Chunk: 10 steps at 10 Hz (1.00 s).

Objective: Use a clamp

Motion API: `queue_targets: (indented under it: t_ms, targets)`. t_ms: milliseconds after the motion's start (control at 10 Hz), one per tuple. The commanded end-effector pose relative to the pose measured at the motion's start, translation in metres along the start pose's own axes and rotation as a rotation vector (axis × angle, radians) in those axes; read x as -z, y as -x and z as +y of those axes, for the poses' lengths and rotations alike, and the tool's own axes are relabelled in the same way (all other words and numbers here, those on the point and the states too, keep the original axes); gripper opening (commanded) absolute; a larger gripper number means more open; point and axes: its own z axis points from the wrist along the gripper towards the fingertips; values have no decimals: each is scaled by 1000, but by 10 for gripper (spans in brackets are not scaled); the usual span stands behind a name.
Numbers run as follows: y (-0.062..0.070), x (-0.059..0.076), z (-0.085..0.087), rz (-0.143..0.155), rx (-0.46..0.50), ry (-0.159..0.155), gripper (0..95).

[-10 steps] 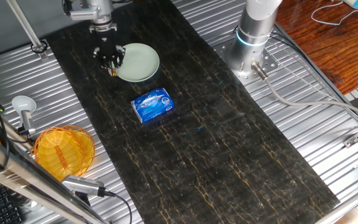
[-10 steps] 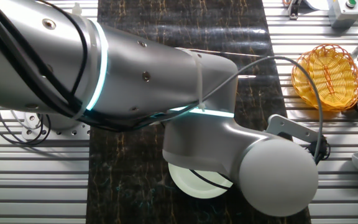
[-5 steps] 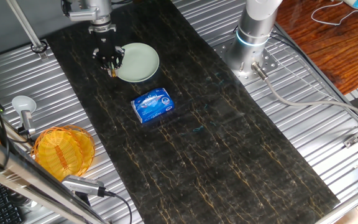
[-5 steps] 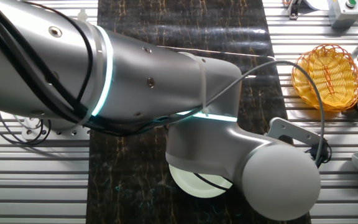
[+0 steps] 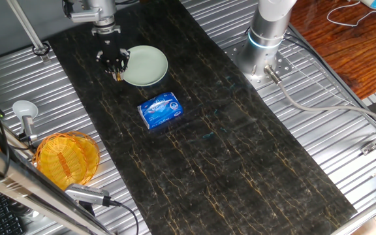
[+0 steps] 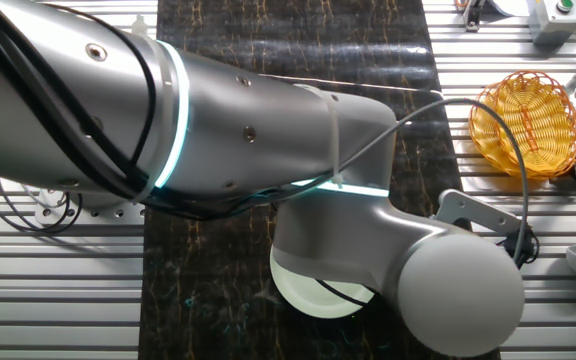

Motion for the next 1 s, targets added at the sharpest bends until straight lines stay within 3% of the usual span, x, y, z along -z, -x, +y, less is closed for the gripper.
queue_targets:
  t_ms: [100,1000]
  targets:
    - [0,-1,0,-11,-3,6,0]
    - [-2,-3,1,-46,-6,21,0]
